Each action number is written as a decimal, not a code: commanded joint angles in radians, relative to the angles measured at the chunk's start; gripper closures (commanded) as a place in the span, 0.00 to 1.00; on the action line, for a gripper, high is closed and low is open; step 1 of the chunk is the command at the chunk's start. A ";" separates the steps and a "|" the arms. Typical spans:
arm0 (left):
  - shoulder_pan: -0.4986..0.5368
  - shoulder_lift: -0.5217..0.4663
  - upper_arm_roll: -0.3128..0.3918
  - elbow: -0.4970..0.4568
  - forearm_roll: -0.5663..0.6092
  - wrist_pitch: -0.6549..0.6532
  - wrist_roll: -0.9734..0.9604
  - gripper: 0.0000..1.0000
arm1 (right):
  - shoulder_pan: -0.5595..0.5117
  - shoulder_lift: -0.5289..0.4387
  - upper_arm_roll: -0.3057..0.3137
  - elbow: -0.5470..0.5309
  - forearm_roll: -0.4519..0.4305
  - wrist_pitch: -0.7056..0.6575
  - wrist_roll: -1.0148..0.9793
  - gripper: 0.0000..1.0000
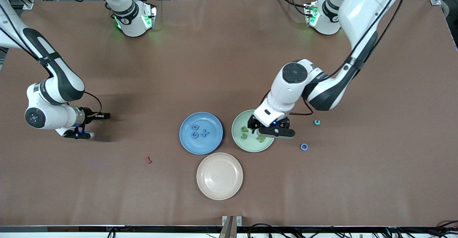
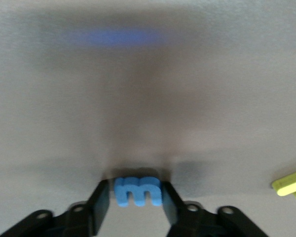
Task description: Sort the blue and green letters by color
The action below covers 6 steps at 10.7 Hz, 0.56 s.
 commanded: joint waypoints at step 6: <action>0.186 -0.453 -0.009 0.034 -0.249 -0.490 0.201 0.00 | 0.006 -0.009 0.127 0.048 0.002 -0.106 0.054 1.00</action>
